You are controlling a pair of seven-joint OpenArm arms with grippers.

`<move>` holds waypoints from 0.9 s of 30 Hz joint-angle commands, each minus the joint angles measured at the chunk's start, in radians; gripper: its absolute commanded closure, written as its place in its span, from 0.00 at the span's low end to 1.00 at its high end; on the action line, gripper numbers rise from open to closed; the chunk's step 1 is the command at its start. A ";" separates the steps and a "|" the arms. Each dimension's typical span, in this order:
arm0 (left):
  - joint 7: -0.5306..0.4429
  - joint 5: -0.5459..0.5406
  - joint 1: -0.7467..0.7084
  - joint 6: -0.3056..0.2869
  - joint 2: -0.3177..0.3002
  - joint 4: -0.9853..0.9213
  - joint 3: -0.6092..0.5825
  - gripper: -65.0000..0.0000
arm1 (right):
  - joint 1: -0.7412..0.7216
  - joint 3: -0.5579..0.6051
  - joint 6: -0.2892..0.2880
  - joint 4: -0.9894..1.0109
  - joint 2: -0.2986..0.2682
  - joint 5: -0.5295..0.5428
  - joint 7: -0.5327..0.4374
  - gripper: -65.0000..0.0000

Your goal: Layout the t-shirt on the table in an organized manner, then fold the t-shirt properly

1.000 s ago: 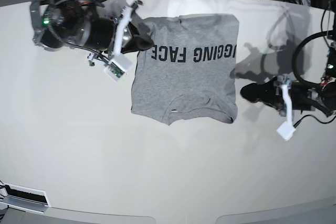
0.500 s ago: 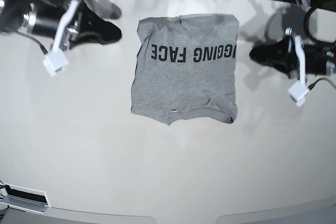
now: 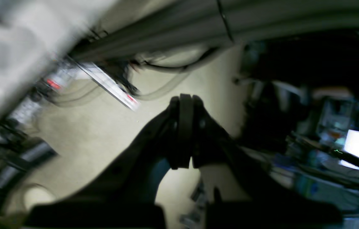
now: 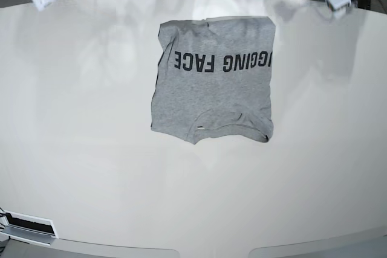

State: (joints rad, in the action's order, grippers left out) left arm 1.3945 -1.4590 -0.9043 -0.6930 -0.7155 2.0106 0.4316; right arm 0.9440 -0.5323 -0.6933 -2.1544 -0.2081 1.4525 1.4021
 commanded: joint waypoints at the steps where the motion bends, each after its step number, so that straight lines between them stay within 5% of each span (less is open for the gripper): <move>1: 0.002 -0.025 -0.051 -0.005 -0.013 0.012 0.008 1.00 | 0.044 -0.006 -0.005 -0.017 -0.005 0.031 -0.006 1.00; 6: 0.002 -0.025 -0.255 -0.005 0.008 0.012 0.008 1.00 | 0.185 -0.006 -0.005 -0.006 -0.006 0.031 -0.006 1.00; 12: -0.058 0.164 -0.332 -0.005 0.124 -0.064 -0.029 1.00 | 0.238 0.023 -0.005 0.184 -0.006 0.004 -0.006 1.00; 16: -0.288 0.353 -0.288 -0.005 0.134 -0.224 -0.142 1.00 | 0.177 0.098 -0.005 0.388 -0.024 -0.163 -0.012 1.00; 23: -0.723 0.636 -0.048 -0.005 0.143 -0.598 -0.399 1.00 | -0.057 0.221 -0.005 0.790 -0.068 -0.490 -0.298 1.00; 27: -0.948 0.875 0.127 -0.005 0.225 -0.839 -0.478 1.00 | -0.210 0.288 -0.005 1.012 -0.069 -0.694 -0.498 1.00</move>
State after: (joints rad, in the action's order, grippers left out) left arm 0.4351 -0.5674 -0.7532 -0.6888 -0.4816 1.1576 -0.0452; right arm 0.7139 -0.2386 -0.6933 -1.1301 -0.2657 0.7452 0.8886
